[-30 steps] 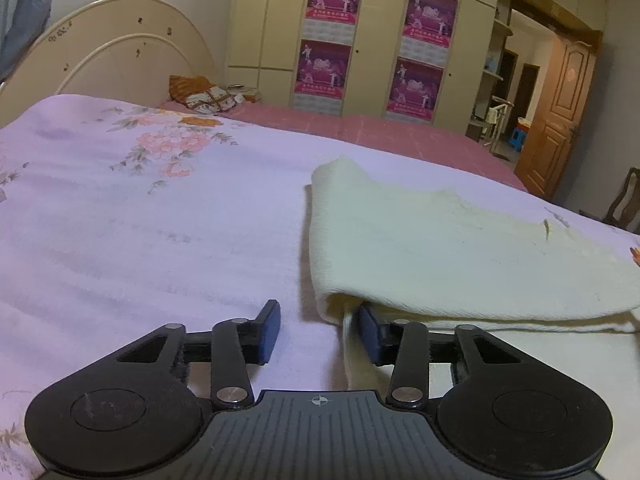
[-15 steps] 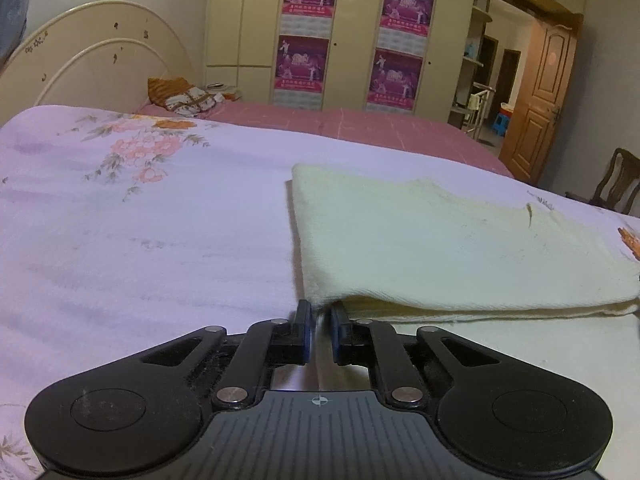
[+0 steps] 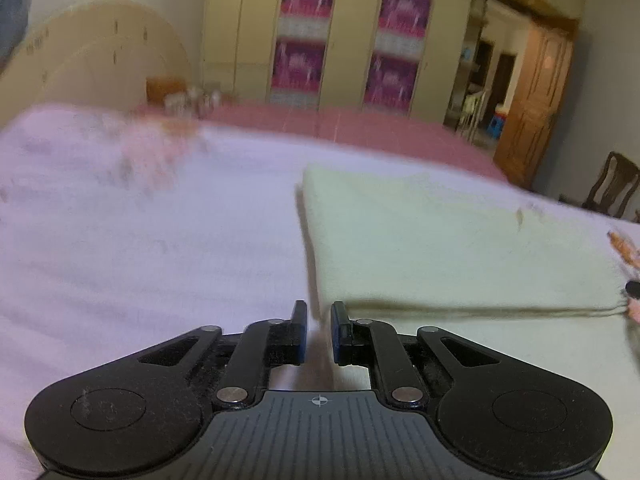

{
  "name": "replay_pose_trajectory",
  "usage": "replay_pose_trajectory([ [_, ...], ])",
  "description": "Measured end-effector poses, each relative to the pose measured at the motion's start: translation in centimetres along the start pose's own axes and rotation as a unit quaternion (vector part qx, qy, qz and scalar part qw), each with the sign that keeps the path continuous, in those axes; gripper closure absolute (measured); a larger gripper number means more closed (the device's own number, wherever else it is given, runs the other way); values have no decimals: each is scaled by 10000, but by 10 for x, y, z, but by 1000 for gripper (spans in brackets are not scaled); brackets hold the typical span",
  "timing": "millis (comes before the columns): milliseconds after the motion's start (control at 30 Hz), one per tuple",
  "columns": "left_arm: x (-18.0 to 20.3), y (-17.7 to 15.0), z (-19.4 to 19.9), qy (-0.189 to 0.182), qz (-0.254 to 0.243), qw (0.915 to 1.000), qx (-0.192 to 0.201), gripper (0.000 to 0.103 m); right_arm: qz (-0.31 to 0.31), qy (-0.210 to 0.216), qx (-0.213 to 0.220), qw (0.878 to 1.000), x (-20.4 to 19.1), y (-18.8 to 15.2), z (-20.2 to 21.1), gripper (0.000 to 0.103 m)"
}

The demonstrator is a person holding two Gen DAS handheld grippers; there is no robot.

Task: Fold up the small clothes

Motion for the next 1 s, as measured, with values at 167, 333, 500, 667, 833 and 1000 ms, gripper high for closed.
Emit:
replay_pose_trajectory([
  [167,50,21,-4,-366,-616,9968,353,26,421,240,225,9986,-26,9,10,90],
  [333,75,-1,-48,-398,-743,9963,-141,28,872,415,-109,9953,-68,-14,-13,90],
  [500,53,-13,-37,-291,-798,9963,-128,29,971,-117,-38,9952,-40,-20,-6,95],
  [667,73,20,-49,-387,-894,9950,227,28,743,30,320,9967,-53,2,-1,84],
  [833,76,48,-97,-466,-465,9978,59,28,742,663,277,9947,-115,23,-43,84],
  [1000,45,43,-128,-379,-54,9992,-153,28,1021,645,-83,9926,-134,11,-89,88],
])
Point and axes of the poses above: each gripper's, at about its wrist camera, not at the fingertips, and z roughly against the way its jaws point, x to its right, y to its top, the point moved 6 cm from there along -z, roughly the way its jaws point, and after that the axes turned 2 degrees about -y, right-handed, at the moved point
